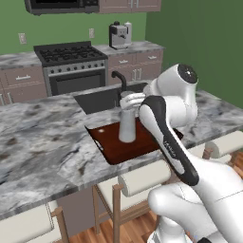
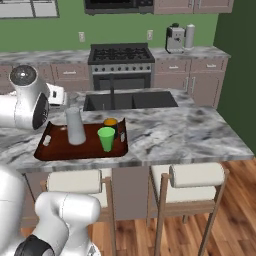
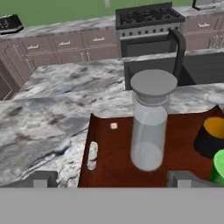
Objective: There is a tray on the dining counter. Grab the cup, mug, and pitcher and place them on the tray. The pitcher may be placed next to the tray if it cannot fit the tray.
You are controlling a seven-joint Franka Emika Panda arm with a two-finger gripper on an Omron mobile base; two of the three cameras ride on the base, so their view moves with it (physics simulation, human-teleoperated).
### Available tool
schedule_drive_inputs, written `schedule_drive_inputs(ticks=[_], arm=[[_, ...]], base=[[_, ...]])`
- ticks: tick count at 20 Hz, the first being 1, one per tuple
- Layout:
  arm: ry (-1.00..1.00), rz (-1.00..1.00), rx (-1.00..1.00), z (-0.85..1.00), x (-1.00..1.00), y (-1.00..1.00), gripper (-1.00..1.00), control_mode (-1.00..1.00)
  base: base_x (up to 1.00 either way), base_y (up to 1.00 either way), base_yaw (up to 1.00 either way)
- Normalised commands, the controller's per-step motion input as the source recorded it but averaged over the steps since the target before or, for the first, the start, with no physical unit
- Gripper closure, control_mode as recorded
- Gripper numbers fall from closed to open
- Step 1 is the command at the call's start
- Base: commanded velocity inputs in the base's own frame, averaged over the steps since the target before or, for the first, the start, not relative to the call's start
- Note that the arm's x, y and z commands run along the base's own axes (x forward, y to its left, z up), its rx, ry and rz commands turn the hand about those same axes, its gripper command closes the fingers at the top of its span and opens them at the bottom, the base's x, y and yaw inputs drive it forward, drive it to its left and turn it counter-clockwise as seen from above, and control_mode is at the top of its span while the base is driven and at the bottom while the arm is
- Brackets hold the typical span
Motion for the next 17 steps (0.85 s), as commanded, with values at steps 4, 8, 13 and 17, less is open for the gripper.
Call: schedule_drive_inputs(ticks=[4, 8, 13, 17], arm=[[-0.16, 0.00, 0.00, 0.60, -1.00, -0.01, -1.00, -1.00], [-0.07, -0.01, 0.00, 0.40, -1.00, -0.15, -1.00, -1.00], [0.00, -0.07, 0.00, 0.29, -1.00, -0.32, -1.00, -1.00], [0.02, -0.11, 0.00, 0.25, -0.96, -0.39, -1.00, -1.00]], base=[[0.00, 0.00, 0.00], [0.00, 0.00, 0.00], [0.00, 0.00, 0.00], [0.00, 0.00, 0.00]])
